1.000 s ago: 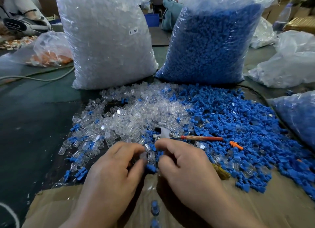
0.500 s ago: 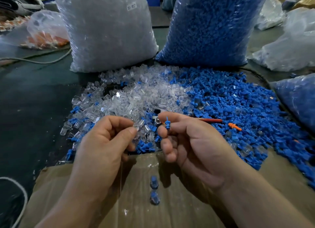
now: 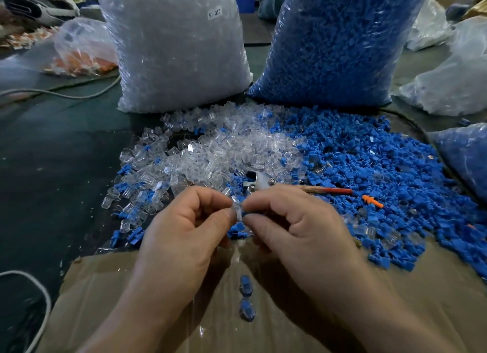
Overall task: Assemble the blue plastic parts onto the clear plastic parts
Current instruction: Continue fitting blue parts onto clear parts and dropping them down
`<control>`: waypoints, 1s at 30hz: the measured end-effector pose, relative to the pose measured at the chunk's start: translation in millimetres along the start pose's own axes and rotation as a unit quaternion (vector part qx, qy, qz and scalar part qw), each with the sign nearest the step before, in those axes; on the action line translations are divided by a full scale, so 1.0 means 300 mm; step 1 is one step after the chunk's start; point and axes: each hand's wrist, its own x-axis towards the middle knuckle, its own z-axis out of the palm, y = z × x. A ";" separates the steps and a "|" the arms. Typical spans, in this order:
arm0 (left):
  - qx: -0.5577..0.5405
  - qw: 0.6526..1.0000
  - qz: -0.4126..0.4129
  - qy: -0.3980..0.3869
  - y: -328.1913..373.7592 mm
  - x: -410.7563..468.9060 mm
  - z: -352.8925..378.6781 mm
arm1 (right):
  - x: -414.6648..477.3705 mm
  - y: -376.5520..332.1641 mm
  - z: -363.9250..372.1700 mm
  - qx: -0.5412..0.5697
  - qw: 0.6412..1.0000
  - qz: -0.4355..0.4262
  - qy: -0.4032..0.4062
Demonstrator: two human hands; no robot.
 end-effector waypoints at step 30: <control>-0.009 1.000 -0.017 -0.004 0.000 0.000 -0.003 | 0.024 0.050 -0.073 -0.371 0.923 0.084 -0.054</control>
